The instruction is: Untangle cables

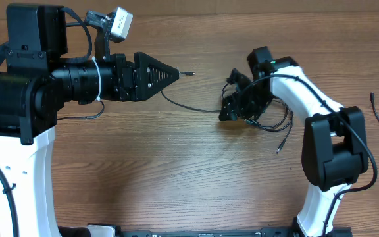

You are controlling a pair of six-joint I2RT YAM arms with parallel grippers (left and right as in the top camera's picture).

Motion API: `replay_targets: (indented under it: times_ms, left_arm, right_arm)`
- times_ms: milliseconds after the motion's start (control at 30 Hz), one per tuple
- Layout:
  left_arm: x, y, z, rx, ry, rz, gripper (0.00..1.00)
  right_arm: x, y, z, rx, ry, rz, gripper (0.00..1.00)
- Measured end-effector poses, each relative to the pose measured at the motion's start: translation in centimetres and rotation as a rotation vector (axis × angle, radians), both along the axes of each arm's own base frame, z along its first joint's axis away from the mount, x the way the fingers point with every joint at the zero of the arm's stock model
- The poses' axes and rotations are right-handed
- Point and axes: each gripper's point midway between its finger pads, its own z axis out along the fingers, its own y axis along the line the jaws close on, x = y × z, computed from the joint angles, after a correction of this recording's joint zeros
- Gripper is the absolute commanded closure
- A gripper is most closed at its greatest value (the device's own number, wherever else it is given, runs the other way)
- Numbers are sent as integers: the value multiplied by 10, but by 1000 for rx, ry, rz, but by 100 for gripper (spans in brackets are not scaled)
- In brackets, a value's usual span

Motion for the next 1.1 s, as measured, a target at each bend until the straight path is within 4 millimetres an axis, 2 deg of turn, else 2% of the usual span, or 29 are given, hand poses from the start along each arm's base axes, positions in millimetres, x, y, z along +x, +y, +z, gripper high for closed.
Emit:
replay_targets:
  times_ms: [233, 367, 433, 667, 733, 833, 1100]
  left_arm:
    - [-2, 0, -2, 2, 14, 0, 21]
    - [-2, 0, -2, 3, 13, -1, 20]
    - [-2, 0, -2, 3, 12, -1, 19]
    - [-2, 0, -2, 3, 11, -1, 18]
    - [-2, 0, -2, 3, 11, -1, 18]
    - [-2, 0, -2, 3, 11, -1, 17]
    - [-2, 0, -2, 3, 11, -2, 17]
  right_arm:
    - [18, 16, -3, -12, -148, 102, 24]
    - [23, 15, -3, -17, -195, 151, 11]
    - [26, 15, -3, -21, -218, 169, 9]
    - [35, 14, -3, -36, -266, 192, 9]
    - [36, 14, -2, -37, -274, 195, 10]
    - [39, 14, -2, -37, -288, 200, 17]
    - [44, 16, -1, -33, -311, 200, 18]
